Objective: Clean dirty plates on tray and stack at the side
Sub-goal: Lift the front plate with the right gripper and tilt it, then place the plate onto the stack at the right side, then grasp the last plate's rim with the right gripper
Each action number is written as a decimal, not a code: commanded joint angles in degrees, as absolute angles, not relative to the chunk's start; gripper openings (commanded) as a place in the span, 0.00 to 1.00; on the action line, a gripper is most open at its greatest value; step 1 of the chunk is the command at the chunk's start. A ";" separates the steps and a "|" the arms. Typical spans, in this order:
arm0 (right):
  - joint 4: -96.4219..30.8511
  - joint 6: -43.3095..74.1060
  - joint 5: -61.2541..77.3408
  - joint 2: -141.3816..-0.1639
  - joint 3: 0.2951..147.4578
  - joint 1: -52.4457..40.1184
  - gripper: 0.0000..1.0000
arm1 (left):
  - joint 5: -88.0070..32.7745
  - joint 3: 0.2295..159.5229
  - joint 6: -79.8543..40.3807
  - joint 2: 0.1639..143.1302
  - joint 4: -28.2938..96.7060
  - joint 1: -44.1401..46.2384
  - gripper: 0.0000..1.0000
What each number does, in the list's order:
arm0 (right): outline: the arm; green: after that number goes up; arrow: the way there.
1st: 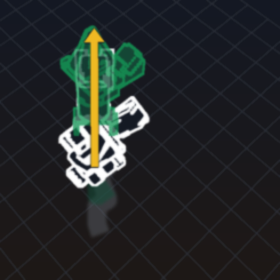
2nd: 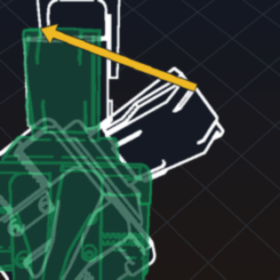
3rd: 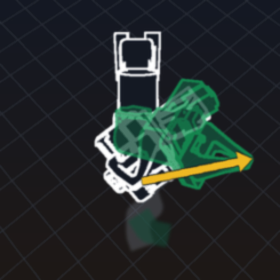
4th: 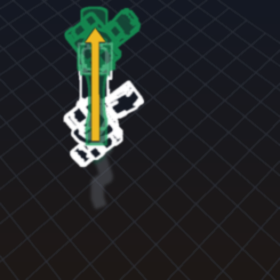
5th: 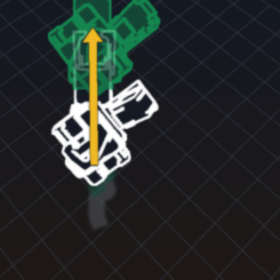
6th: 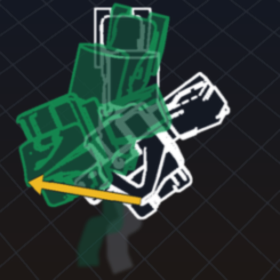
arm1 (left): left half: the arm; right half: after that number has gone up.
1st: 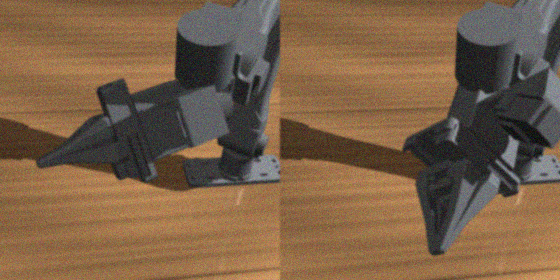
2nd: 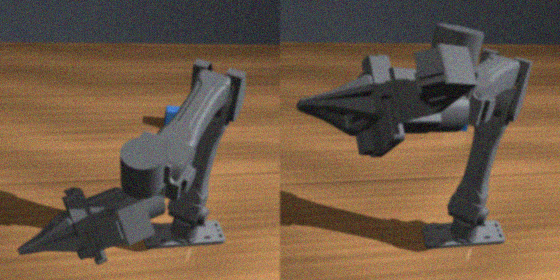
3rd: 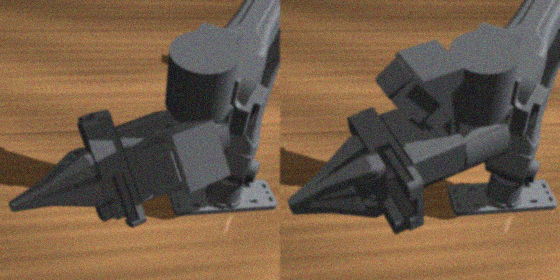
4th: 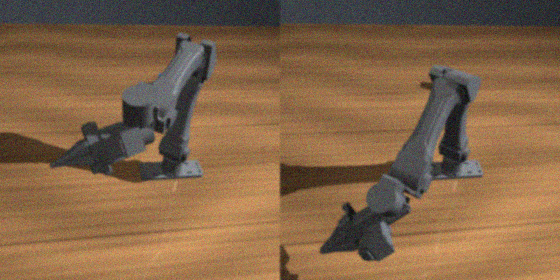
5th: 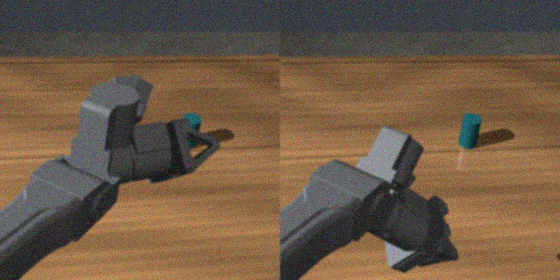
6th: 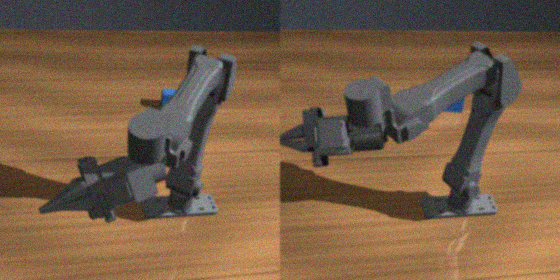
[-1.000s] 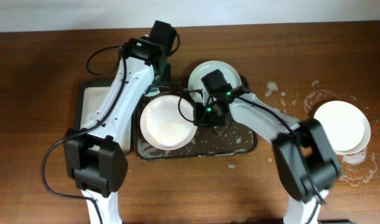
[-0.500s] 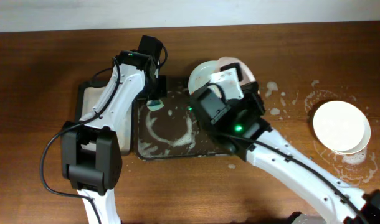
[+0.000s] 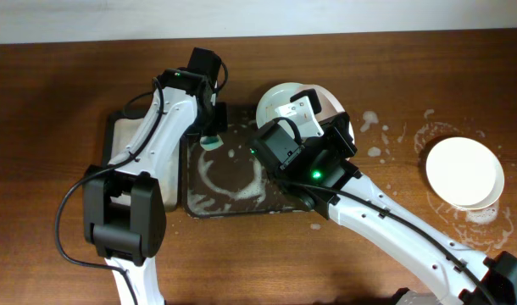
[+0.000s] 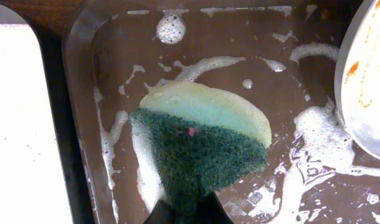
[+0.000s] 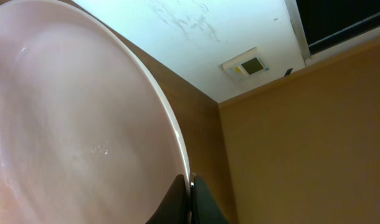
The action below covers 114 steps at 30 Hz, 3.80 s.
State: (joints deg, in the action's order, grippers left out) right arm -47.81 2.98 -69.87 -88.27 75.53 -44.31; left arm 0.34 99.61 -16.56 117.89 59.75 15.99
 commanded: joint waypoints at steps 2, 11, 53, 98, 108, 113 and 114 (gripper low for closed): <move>-47.83 3.40 -72.38 -88.51 75.64 -44.62 0.04 | -0.49 99.35 -17.10 118.19 59.61 15.97 0.01; -47.83 3.40 -79.18 -88.51 75.64 -44.69 0.04 | -0.49 99.35 -17.10 118.19 59.57 15.97 0.01; -52.66 24.51 -3.95 -88.27 75.33 45.91 0.04 | -0.69 99.35 -17.12 118.19 58.57 15.97 0.01; -28.27 12.49 16.32 -123.26 84.23 -8.95 0.04 | -0.69 99.35 -17.12 118.19 57.01 15.97 0.01; -46.41 17.34 16.95 -114.83 84.25 -10.81 0.46 | -0.69 99.35 -17.10 118.19 56.31 15.97 0.01; -41.15 16.78 16.47 -117.78 84.23 -10.81 0.44 | -0.69 99.35 -17.10 118.19 56.14 15.97 0.01; -43.05 16.80 16.49 -119.35 84.20 -10.81 0.44 | -0.69 99.35 -17.10 118.19 56.16 15.97 0.01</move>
State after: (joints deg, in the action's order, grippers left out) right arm -41.01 17.34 17.21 -116.62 84.42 -10.55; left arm -0.25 99.53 -16.56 117.89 56.27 15.99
